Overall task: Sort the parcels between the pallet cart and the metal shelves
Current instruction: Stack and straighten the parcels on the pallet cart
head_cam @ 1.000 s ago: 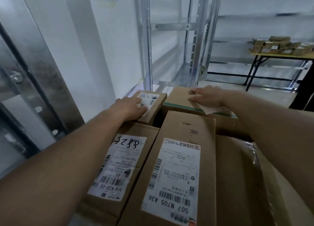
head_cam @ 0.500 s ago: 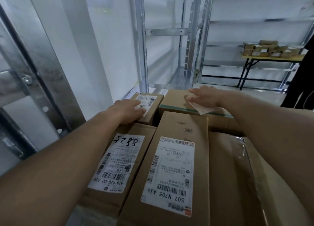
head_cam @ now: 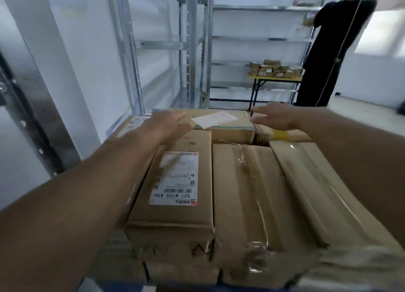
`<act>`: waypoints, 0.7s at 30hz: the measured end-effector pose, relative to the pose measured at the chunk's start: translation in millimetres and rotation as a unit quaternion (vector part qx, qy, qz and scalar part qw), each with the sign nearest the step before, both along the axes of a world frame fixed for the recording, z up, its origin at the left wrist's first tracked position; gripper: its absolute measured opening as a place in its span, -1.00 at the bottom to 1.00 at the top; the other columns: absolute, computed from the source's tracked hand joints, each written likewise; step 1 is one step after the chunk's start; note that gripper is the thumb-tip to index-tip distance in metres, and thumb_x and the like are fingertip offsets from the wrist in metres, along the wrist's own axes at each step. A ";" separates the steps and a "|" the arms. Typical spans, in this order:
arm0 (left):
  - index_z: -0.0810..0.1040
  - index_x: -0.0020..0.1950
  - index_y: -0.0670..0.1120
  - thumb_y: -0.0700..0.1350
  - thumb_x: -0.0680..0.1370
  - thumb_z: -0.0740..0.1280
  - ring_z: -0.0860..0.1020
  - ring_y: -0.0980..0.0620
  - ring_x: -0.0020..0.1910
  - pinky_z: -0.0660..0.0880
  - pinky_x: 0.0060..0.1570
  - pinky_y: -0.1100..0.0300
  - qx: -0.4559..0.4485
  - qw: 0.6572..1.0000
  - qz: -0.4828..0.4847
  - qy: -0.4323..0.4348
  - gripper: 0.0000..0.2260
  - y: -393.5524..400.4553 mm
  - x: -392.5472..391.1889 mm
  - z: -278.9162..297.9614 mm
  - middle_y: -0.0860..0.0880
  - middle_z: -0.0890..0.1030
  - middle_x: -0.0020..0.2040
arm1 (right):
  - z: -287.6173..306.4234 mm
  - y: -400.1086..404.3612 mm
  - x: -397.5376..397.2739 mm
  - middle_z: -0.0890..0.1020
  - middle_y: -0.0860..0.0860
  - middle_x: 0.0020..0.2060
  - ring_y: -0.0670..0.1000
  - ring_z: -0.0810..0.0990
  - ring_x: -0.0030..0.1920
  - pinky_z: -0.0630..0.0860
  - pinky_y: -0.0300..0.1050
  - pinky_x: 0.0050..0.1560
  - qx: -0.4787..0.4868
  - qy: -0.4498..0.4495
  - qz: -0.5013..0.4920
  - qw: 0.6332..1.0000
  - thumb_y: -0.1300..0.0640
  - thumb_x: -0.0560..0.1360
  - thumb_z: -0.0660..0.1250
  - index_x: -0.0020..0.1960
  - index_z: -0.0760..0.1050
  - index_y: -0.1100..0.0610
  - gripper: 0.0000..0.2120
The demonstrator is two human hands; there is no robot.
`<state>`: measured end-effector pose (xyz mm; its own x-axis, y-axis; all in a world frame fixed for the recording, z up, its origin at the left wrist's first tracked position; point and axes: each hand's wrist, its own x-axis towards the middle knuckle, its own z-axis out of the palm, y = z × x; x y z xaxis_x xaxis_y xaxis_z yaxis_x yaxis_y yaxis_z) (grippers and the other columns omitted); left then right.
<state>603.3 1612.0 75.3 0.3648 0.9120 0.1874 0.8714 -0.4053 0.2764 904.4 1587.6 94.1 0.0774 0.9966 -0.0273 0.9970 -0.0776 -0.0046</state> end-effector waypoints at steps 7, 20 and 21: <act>0.23 0.48 0.10 0.23 0.57 0.12 0.30 -0.10 0.38 0.28 0.26 0.00 0.027 0.998 -0.036 0.037 -0.49 -14.3 80.7 15.2 -0.07 0.31 0.46 | 5.8 -32.3 67.2 0.18 0.14 0.51 0.18 0.12 0.50 0.07 0.15 0.47 0.006 0.013 -0.035 0.999 -0.24 0.58 0.03 0.53 0.10 -0.08 -0.43; 0.15 0.50 0.12 0.27 0.55 0.10 0.14 -0.12 0.48 0.15 0.41 -0.09 -0.019 0.993 -0.085 0.075 -0.45 13.6 271.5 -5.2 -0.04 0.18 0.52 | -28.4 -19.2 239.4 0.08 0.16 0.53 0.20 0.00 0.53 -0.01 0.22 0.48 -0.041 0.007 -0.069 0.997 -0.34 0.53 -0.04 0.54 -0.02 -0.14 -0.36; 0.14 0.50 0.13 0.27 0.55 0.10 0.14 -0.11 0.48 0.15 0.41 -0.10 -0.031 0.993 -0.086 0.081 -0.45 14.9 280.1 -8.4 -0.05 0.17 0.52 | -34.0 -17.9 244.9 0.06 0.15 0.54 0.21 0.00 0.53 -0.01 0.23 0.48 -0.050 0.013 -0.071 0.996 -0.37 0.52 -0.05 0.54 -0.03 -0.16 -0.35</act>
